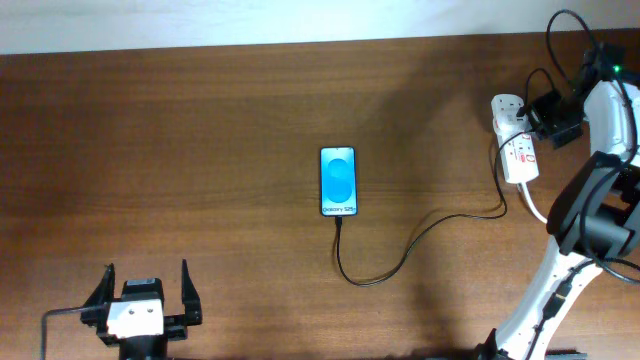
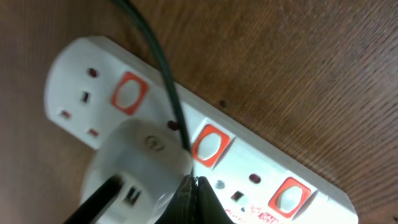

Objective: Plug charger to phone and switch on socket

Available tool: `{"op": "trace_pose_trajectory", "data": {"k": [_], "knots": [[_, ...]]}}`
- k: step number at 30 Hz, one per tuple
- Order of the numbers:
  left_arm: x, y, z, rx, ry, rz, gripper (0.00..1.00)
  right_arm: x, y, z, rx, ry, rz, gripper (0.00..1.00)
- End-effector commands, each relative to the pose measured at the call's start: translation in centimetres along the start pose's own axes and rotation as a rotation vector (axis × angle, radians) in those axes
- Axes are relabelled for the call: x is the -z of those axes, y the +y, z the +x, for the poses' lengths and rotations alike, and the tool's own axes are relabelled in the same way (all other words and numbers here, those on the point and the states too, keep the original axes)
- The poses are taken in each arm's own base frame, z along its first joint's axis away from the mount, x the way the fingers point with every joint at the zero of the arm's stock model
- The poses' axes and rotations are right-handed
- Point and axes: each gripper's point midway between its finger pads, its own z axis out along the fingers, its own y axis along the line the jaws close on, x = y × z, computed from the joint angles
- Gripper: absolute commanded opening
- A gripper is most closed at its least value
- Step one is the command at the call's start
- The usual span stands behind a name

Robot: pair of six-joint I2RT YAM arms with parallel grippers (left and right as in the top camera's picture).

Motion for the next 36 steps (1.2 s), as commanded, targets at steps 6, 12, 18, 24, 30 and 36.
{"op": "trace_pose_trajectory", "data": {"k": [6,12,18,24,30,36], "knots": [[0.0,0.2,0.0,-0.008,-0.005,-0.012,0.99,-1.3,2.2,0.4,0.019,-0.017,-0.022,0.04],[0.0,0.2,0.0,-0.008,-0.006,-0.012,0.99,-2.2,2.5,1.1,0.033,-0.004,-0.016,0.04],[0.0,0.2,0.0,-0.008,-0.006,-0.012,0.99,-5.4,2.3,3.1,0.046,0.057,0.032,0.04],[0.0,0.2,0.0,-0.008,-0.006,-0.012,0.99,-0.5,-0.4,2.6,0.044,0.002,0.191,0.04],[0.6,0.8,-5.1,0.044,-0.211,-0.029,0.99,16.8,-0.3,1.1,0.055,-0.334,0.195,0.04],[-1.3,-0.1,-4.4,0.074,-0.238,-0.011,0.99,33.8,-0.6,5.9,0.053,-0.62,-0.062,0.04]]}}
